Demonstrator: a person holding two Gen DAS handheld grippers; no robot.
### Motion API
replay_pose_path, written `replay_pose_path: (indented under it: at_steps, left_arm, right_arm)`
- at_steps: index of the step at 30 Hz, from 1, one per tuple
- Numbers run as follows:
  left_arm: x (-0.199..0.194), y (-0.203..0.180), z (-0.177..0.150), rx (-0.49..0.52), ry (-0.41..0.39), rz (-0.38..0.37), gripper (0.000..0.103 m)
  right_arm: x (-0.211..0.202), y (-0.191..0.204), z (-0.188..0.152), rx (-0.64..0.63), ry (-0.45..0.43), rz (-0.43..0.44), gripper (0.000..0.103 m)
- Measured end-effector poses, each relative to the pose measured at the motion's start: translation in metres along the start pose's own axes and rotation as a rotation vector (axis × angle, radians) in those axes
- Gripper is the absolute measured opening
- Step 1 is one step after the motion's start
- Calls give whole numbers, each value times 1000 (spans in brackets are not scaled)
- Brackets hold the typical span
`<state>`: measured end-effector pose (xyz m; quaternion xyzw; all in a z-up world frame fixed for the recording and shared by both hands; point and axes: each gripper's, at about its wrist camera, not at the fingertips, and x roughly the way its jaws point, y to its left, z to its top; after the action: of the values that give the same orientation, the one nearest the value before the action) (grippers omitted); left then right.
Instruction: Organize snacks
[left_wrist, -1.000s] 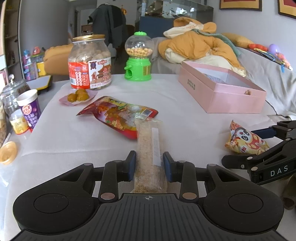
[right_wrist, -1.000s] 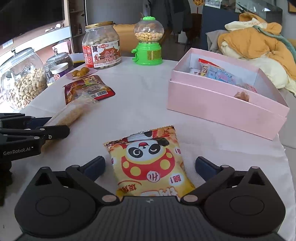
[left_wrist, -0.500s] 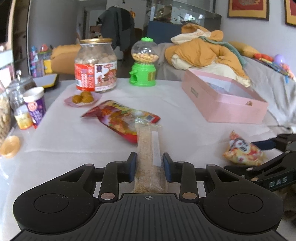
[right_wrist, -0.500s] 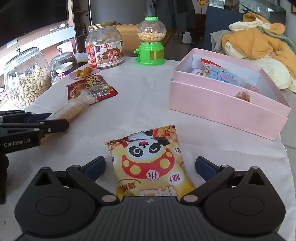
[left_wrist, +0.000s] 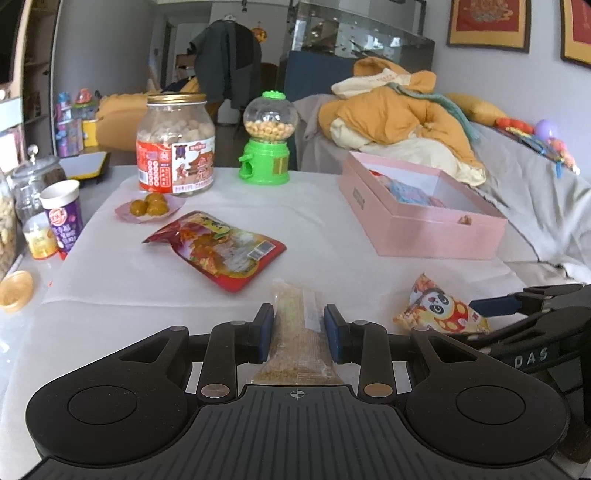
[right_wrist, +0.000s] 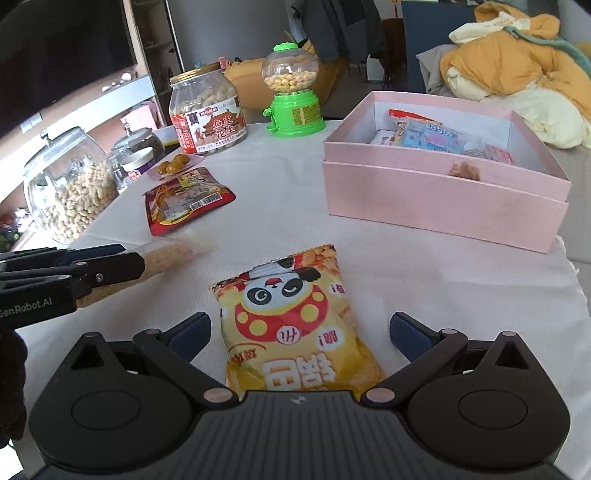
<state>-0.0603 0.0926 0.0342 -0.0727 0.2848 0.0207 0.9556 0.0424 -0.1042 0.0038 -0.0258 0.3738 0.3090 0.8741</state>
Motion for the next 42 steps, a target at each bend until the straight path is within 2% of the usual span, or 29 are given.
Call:
replay_pose_path:
  at_steps: [5,8,10,13,15,17,18,19,26,28,32,35,36,39,42]
  left_arm:
    - [-9,12,2,-46,-32,-27,34]
    - [-9,13,7,-36,-34,-74,33]
    - [-5,7,11,-12,-33,-88,31]
    - [-2,-6,18,22,-37,-102,27]
    - [-2,-15,26,30,-33,-122,26]
    - [-1,-26,35,43,-28,-142,26]
    - [0,-32,39,54,-28,-142,1]
    - [1,-36,43,64,-29,-145,6]
    - [6,-82,70,156,-34,-183,6]
    - [11,-86,67,167,-19,-161,7]
    - [25,-84,53,188,57,-94,9]
    - [32,-75,40,181,138,-96,11]
    - [32,-75,36,191,144,-89,13]
    - [34,-77,23,263,145,-44,13]
    - [41,-79,12,315,172,-36,14]
  right_arm:
    - [7,10,2,-91,25,-55,102]
    - [8,19,3,-135,23,-94,84]
    - [6,25,6,-153,39,-87,67]
    - [0,27,11,-140,64,-120,53]
    - [-14,21,13,-113,44,-126,51]
    - [-33,10,14,-76,7,-123,51]
    - [-43,5,13,-62,-10,-120,51]
    - [-52,-1,12,-49,-27,-120,51]
    - [-78,-34,-1,0,-69,-159,51]
    - [-78,-38,-6,8,-70,-161,51]
    - [-70,-41,-10,-4,-78,-191,51]
    - [-53,-45,-12,-6,-57,-235,51]
    - [-47,-48,-12,6,-42,-235,55]
    - [-28,-54,-13,60,-19,-226,76]
    - [-22,-46,-14,30,-28,-239,85]
